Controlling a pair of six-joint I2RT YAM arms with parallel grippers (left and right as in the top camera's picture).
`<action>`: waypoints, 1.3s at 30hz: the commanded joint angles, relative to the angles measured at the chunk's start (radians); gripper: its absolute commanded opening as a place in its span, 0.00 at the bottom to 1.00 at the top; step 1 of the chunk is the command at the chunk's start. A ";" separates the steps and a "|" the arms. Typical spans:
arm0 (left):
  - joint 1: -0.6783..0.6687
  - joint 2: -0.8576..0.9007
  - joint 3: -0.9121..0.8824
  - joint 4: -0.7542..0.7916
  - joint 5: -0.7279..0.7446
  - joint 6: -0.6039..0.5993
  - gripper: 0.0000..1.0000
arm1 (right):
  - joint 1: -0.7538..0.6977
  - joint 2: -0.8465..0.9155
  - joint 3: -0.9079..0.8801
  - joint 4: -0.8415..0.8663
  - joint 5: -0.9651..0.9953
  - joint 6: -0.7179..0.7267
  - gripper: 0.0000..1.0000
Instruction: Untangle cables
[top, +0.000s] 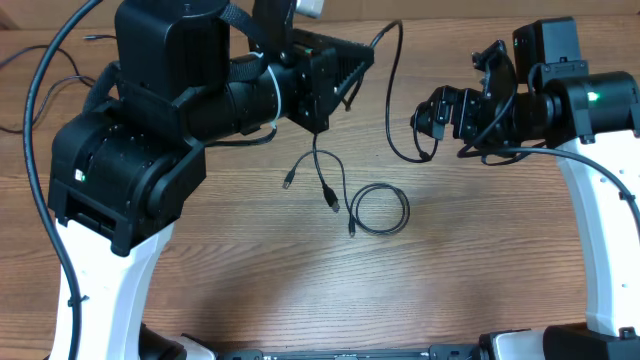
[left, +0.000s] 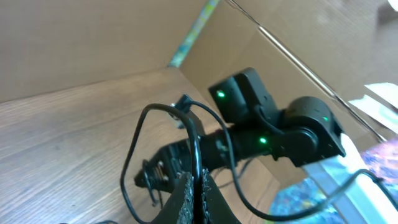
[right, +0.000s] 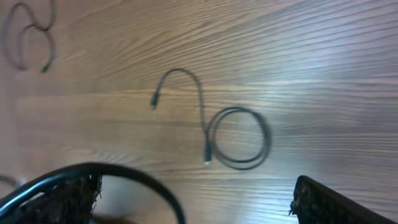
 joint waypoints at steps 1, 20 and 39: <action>-0.001 -0.023 0.008 0.007 0.083 -0.013 0.04 | 0.002 0.022 0.008 0.004 0.187 0.039 1.00; 0.238 -0.061 0.007 -0.306 -0.203 -0.007 0.04 | -0.153 0.080 0.008 0.017 0.544 0.311 1.00; 0.314 -0.060 0.007 -0.441 -0.610 -0.101 0.04 | -0.252 0.080 0.008 0.097 -0.053 0.033 1.00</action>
